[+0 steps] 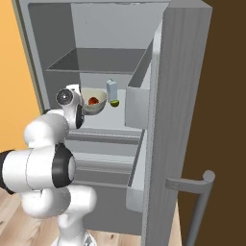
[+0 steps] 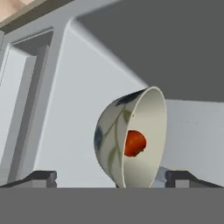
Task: Pick the chicken drumstick and tomato from their plates and place them in the bowl. Then put the bowl in the fridge.
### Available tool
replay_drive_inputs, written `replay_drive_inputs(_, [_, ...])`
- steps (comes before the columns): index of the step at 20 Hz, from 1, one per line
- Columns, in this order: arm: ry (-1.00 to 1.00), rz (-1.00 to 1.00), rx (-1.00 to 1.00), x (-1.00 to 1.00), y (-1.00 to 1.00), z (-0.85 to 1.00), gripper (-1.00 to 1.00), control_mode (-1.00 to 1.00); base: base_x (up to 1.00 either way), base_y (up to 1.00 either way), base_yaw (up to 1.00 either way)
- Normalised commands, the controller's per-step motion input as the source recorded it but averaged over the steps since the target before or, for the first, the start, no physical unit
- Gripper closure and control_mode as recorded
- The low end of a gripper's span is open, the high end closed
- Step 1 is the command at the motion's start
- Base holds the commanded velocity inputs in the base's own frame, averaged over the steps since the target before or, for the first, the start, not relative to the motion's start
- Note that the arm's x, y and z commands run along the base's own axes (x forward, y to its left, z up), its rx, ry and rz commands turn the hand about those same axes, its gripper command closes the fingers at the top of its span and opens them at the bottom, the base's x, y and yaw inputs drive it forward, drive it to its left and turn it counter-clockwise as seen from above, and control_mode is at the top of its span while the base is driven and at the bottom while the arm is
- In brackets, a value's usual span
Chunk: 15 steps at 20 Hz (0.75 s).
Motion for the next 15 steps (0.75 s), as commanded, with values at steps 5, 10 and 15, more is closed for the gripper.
replay_drive_inputs(5, [0.05,-0.02,0.0,-0.65,0.0,0.39,-1.0,-1.0,0.0,0.0,0.0])
replay_drive_inputs(10, [0.02,-0.05,0.0,-0.74,-0.02,0.25,-1.0,-1.0,0.0,0.0,0.0])
replay_drive_inputs(15, [0.0,-0.05,0.0,-0.79,-0.06,0.22,-1.0,-1.0,0.0,0.0,0.0])
